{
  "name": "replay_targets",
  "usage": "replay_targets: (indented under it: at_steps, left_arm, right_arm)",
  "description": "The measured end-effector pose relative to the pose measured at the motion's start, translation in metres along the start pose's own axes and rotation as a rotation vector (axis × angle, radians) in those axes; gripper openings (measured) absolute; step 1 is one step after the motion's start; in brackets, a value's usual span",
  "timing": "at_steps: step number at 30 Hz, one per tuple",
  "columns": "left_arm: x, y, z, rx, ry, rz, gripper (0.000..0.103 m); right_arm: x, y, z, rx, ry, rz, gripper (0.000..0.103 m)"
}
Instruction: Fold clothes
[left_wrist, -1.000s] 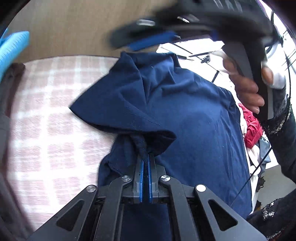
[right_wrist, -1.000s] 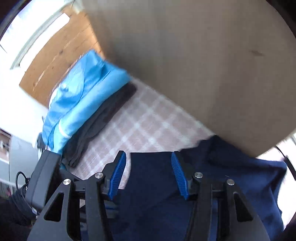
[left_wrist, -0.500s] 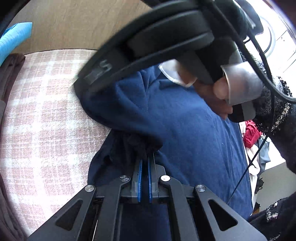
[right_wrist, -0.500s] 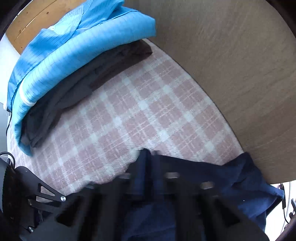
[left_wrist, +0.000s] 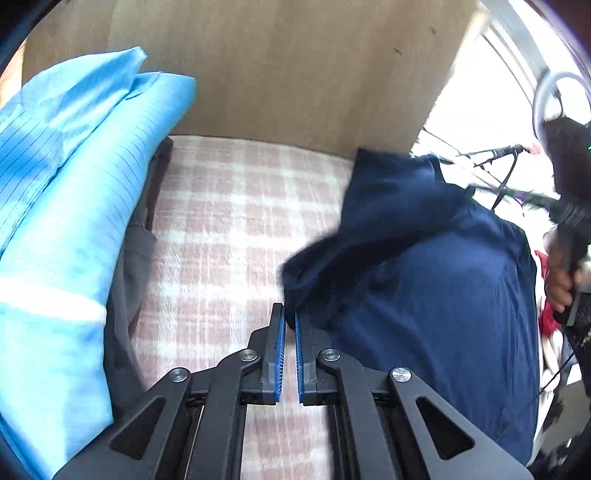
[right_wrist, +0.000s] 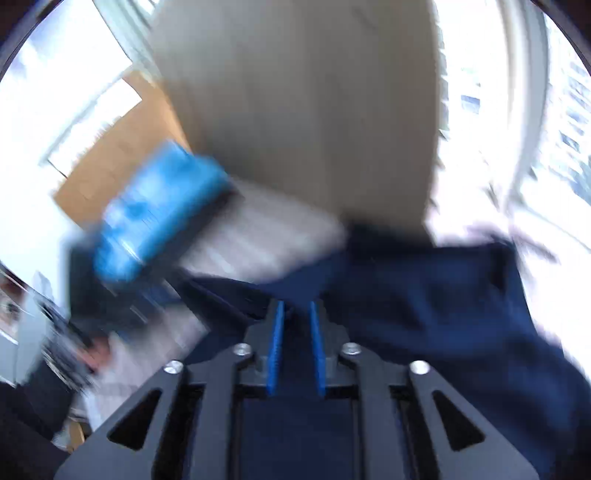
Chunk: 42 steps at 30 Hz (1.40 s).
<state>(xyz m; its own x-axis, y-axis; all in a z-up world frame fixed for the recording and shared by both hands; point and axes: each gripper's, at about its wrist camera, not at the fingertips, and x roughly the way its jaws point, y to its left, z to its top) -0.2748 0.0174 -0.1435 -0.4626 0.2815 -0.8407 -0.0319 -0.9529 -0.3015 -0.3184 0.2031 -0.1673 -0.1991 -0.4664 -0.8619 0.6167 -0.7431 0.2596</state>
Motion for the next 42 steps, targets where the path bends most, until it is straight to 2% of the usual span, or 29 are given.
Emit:
replay_targets:
  at_steps: [1, 3, 5, 8, 12, 18, 20, 21, 22, 24, 30, 32, 33, 34, 36, 40, 42]
  left_arm:
    - [-0.001, -0.002, -0.001, 0.015, 0.011, -0.011, 0.008]
    - [-0.007, -0.004, -0.003, 0.067, 0.027, 0.006, 0.018]
    - [-0.007, -0.017, -0.003, 0.121, 0.028, 0.023, 0.021]
    - [-0.002, -0.034, -0.004, 0.198, 0.033, 0.060, 0.023]
    - [0.007, -0.041, -0.008, 0.278, 0.058, 0.121, 0.026]
    - [0.011, -0.038, -0.001, 0.306, 0.047, 0.131, 0.029]
    - [0.012, -0.037, 0.005, 0.291, 0.037, 0.098, 0.029]
    - [0.011, -0.035, 0.008, 0.276, 0.032, 0.071, 0.028]
    - [0.009, -0.032, 0.012, 0.261, 0.024, 0.058, 0.026]
    - [0.005, -0.027, 0.019, 0.230, 0.008, 0.034, 0.004]
    - [-0.009, -0.009, 0.038, 0.127, -0.043, -0.030, 0.003]
    - [-0.012, -0.009, 0.039, 0.135, -0.049, -0.024, 0.003]
    - [-0.011, -0.011, 0.038, 0.150, -0.045, -0.020, 0.003]
    - [-0.009, -0.013, 0.037, 0.165, -0.036, -0.018, 0.003]
    - [-0.004, -0.017, 0.034, 0.197, -0.022, 0.002, 0.003]
    - [0.006, -0.020, 0.030, 0.203, 0.005, 0.001, 0.003]
    - [0.011, -0.021, 0.029, 0.208, 0.016, 0.003, 0.003]
  right_arm:
    - [0.007, -0.012, -0.011, 0.031, 0.064, -0.038, 0.035]
    - [0.006, -0.029, -0.014, 0.098, 0.069, -0.012, 0.035]
    - [0.006, -0.044, -0.016, 0.156, 0.072, 0.016, 0.035]
    - [0.008, -0.037, -0.002, 0.125, 0.059, 0.070, 0.036]
    - [0.040, -0.010, 0.014, 0.055, 0.125, 0.091, 0.037]
    - [0.055, 0.015, 0.018, -0.025, 0.158, 0.079, 0.037]
    - [0.060, 0.023, 0.019, -0.051, 0.169, 0.075, 0.018]
    - [0.062, 0.027, 0.020, -0.062, 0.170, 0.073, 0.002]
    - [0.059, 0.029, 0.025, -0.065, 0.151, 0.074, 0.003]
    - [0.046, 0.033, 0.046, -0.072, 0.099, 0.074, 0.002]
    - [0.008, 0.046, 0.109, -0.092, -0.056, 0.073, 0.002]
    - [-0.003, 0.050, 0.127, -0.096, -0.097, 0.068, 0.003]
    - [0.001, 0.048, 0.121, -0.089, -0.070, 0.047, 0.008]
    - [0.004, 0.047, 0.116, -0.082, -0.043, 0.025, 0.022]
    - [0.010, 0.043, 0.104, -0.069, 0.012, -0.018, 0.041]
    - [0.038, 0.023, 0.050, 0.032, 0.142, -0.031, 0.041]
    - [0.054, 0.016, 0.025, 0.067, 0.180, -0.044, 0.041]
